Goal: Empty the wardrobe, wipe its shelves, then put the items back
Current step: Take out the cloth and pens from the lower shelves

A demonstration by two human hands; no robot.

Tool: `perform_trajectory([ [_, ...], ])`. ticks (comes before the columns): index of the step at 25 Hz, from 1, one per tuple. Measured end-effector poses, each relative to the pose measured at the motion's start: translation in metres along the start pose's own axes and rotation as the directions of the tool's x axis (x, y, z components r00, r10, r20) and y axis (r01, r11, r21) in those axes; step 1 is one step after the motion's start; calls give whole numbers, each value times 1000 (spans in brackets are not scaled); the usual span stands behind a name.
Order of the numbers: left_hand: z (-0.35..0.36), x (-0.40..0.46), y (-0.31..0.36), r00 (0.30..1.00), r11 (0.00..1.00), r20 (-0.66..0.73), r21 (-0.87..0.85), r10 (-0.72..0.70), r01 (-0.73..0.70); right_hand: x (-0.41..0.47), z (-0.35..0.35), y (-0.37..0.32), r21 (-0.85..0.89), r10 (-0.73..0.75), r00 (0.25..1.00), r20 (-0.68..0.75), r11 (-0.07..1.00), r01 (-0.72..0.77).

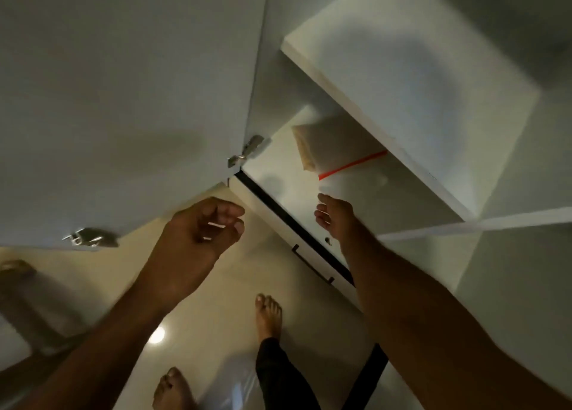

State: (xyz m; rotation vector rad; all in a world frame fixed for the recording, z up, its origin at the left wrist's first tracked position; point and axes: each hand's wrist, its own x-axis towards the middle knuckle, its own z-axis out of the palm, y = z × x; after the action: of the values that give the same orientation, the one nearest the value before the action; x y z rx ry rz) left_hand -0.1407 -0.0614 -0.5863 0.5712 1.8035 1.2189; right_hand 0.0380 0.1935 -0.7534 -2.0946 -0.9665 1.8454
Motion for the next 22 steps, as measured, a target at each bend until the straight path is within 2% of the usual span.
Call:
perform_trajectory([
  [3, 31, 48, -31, 999, 999, 25, -11, -46, 46, 75, 7, -23, 249, 17, 1000, 2, 968, -18],
  [7, 49, 91, -49, 997, 997, 31, -10, -72, 73, 144, 21, -47, 447, 10, 1000, 28, 895, -21],
  [12, 50, 103, -53, 990, 990, 24, 36, -140, 139, 173, 29, -70, 505, 3, 999, 35, 863, -20],
  [15, 47, 93, -55, 982, 982, 47, 56, -181, 178, 163, 30, -72, 547, -48, 997, -53, 834, 69],
  [17, 43, 78, -55, 978, 978, 65, 73, -198, 194, 146, 29, -74, 468, -129, 974, -187, 860, 204],
  [19, 33, 58, -56, 974, 974, 62, 73, -219, 215, 122, 28, -76, 272, -262, 913, -313, 896, 351],
  [22, 8, 17, -60, 972, 970, 64, 104, -226, 218, 60, 20, -69, -121, -403, 881, -249, 915, 384],
])
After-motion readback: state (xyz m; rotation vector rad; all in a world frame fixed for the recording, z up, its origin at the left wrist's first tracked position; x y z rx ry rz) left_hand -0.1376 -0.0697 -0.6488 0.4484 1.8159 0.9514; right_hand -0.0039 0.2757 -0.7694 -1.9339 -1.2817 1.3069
